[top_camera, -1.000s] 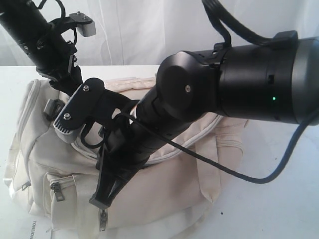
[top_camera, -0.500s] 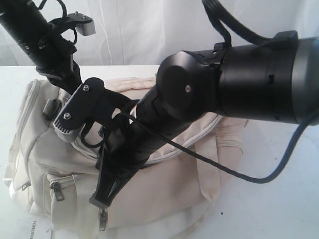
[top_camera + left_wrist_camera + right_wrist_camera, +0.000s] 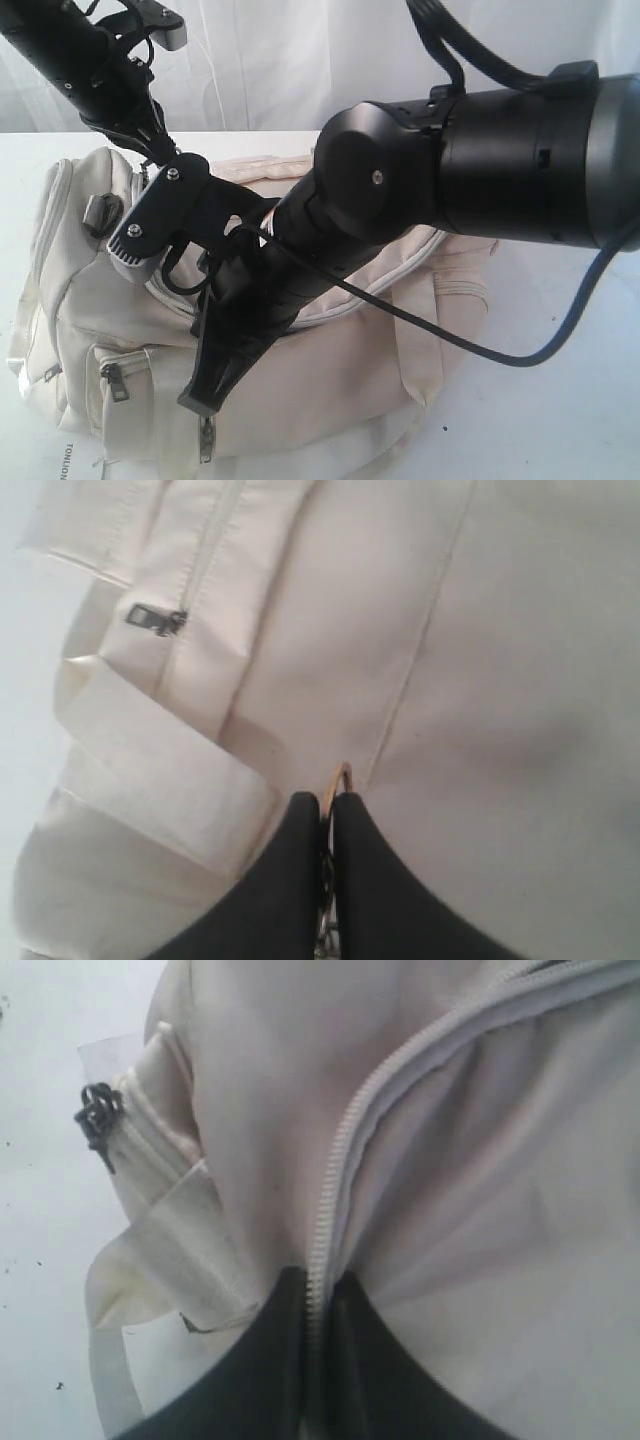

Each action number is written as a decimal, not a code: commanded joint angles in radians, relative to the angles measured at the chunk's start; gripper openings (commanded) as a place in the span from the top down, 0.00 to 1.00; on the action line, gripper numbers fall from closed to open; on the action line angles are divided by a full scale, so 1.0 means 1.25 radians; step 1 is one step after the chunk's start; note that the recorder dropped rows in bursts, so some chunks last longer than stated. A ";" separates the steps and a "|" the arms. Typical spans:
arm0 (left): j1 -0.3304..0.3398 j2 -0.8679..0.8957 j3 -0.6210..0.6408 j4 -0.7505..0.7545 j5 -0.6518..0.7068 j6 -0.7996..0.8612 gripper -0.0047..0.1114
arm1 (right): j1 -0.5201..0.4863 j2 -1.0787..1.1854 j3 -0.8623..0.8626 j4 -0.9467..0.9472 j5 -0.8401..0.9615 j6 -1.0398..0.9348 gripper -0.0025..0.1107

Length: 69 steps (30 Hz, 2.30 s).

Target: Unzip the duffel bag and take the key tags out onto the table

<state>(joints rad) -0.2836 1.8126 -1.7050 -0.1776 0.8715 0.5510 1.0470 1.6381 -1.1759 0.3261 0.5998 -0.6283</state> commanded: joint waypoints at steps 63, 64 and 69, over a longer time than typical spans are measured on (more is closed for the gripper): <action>-0.317 -0.341 0.387 0.086 0.047 0.359 0.48 | -0.001 -0.339 -0.054 -0.414 0.320 0.380 0.41; -0.317 -0.343 0.387 0.090 0.036 0.359 0.48 | -0.001 -0.339 -0.054 -0.414 0.317 0.380 0.41; -0.317 -0.342 0.387 0.095 0.006 0.359 0.48 | -0.001 -0.339 -0.054 -0.414 0.309 0.380 0.41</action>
<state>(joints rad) -0.6740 1.3950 -1.2278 -0.0556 0.8850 1.0000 1.0470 1.2155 -1.2362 -0.1845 0.9960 -0.1581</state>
